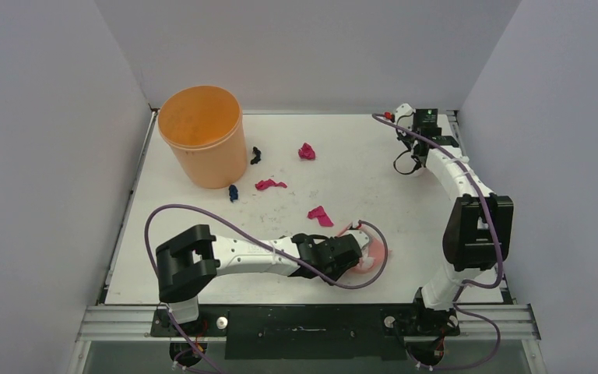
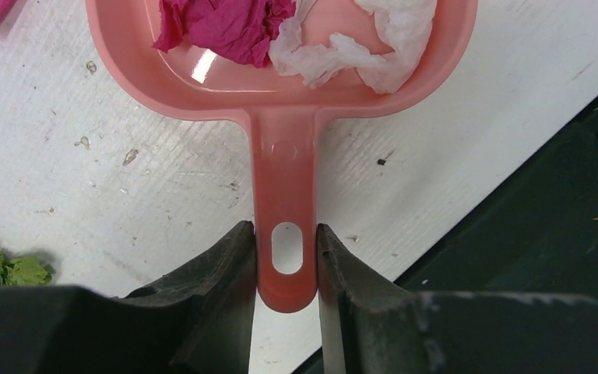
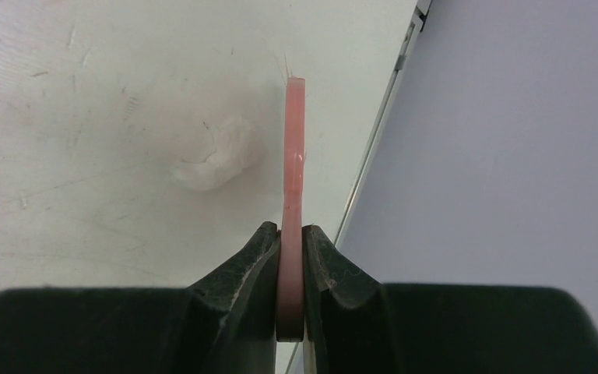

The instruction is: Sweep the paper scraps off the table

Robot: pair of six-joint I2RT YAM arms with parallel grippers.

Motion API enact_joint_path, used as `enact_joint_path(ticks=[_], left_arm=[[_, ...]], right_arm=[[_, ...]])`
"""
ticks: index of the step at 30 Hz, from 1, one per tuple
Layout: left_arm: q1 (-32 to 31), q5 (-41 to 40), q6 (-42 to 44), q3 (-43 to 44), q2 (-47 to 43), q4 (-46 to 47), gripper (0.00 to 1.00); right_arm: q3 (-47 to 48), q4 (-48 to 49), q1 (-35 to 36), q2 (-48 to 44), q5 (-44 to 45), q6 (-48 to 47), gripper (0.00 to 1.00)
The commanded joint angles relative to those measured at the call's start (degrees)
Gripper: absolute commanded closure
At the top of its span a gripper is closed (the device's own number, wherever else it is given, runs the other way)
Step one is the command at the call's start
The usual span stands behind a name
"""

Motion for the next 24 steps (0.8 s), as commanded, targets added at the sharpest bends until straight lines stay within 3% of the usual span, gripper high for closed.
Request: enact_joint_path(ticks=[1,5,7,13,19,24], left_arm=[[-0.26,-0.92,3.24,-1.29,-0.32,6.68,0.87],[-0.63,-1.40,3.60,-4.02,-1.08,10.71,0.64],[-0.75,-1.58,3.73,-5.46,-1.45,12.04,0.60],[-0.76,-1.03,4.98,-9.99,-2.82,17.58,0.60],[-0.85,-0.97,6.14,-12.40,-4.04,22.07,0.70],[-0.85,-2.45,6.61,-13.04,-4.42,23.74,0.66]], right_arm=[[4.56,2.94,-1.78,-0.39,0.02,-0.17,0.95],[5.49,2.26,-3.28,0.59,-1.90,-0.60,0.95],[5.91,1.55,-4.80,1.19,-3.62,-1.26,0.95],[7.64,0.17,-7.25,4.15,-7.88,-1.95,0.95],[7.51,-1.00,-7.56,5.66,-12.17,-2.05,0.95],[7.43,-2.01,-7.53,6.51,-13.27,-1.41,0.95]])
